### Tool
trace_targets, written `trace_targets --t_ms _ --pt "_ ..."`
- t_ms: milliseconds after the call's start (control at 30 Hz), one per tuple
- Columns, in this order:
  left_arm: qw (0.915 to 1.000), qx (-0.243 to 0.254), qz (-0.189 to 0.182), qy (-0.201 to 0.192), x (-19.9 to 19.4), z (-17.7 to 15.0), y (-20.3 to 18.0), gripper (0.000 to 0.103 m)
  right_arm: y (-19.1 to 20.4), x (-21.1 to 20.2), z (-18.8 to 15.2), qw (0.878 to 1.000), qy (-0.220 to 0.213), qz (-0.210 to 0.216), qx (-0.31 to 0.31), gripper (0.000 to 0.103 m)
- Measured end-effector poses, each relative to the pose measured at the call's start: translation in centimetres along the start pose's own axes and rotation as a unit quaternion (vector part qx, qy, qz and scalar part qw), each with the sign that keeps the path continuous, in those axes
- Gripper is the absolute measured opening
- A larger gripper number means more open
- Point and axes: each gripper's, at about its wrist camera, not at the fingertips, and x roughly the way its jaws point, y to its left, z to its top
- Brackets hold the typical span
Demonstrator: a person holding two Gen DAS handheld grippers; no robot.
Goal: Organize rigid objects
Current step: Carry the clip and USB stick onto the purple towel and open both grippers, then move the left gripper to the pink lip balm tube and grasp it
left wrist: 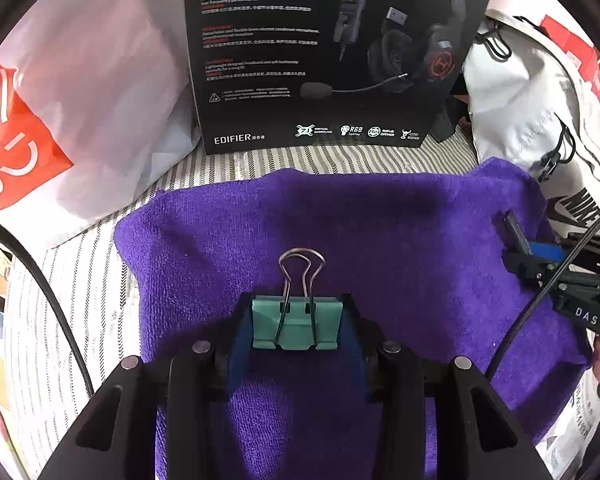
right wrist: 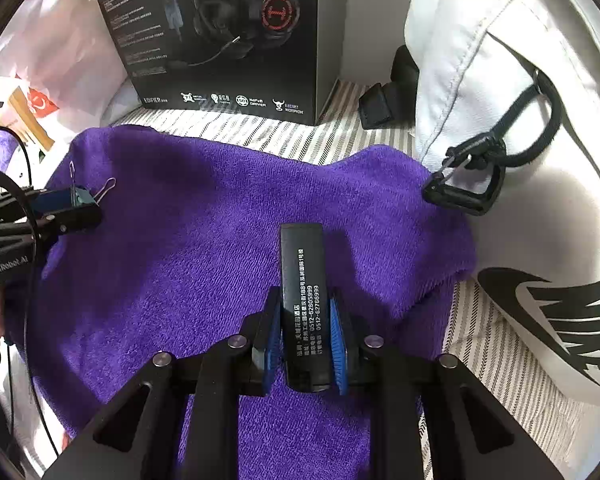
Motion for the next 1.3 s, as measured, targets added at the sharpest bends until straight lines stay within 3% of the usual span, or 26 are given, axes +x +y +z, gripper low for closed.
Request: trace_targets --t_ms 200,233,300,367,567,767,1033,1300 --pt "1.0 0.0 -0.002 0.004 -0.2 -0.5 -0.1 0.047 0.0 -0.2 -0.3 1.0 -0.005 0.005 -0.007 0.029" --pt "1.0 0.002 -0.001 0.006 -0.3 -0.6 -0.1 0.048 0.0 -0.3 -0.4 1.0 -0.005 0.007 -0.006 0.031" --pt "0.9999 0.003 0.001 0.01 -0.6 -0.9 -0.1 0.052 0.2 -0.3 -0.6 1.0 0.0 0.02 -0.006 0.049" --pt "0.9999 0.006 0.006 0.011 -0.7 -1.3 -0.1 0.053 0.5 -0.4 -0.9 1.0 0.002 0.021 -0.006 0.053" --pt "0.9998 -0.009 0.001 0.02 -1.8 -2.7 0.4 0.055 1.0 -1.3 -1.6 1.0 0.005 0.017 0.009 0.053" --pt "1.0 -0.006 0.006 -0.005 -5.9 -4.6 0.1 0.055 2.6 -5.8 -3.3 0.999 -0.033 0.009 0.01 0.053" --pt "0.9992 0.007 -0.01 -0.037 -11.7 -10.1 -1.8 0.055 3.1 -12.8 -9.5 0.995 -0.091 0.023 0.034 0.058" --pt "0.9993 0.0 -0.027 -0.026 -11.6 -15.1 -3.7 0.055 2.6 -14.4 -14.6 0.991 -0.096 0.03 0.082 0.058"
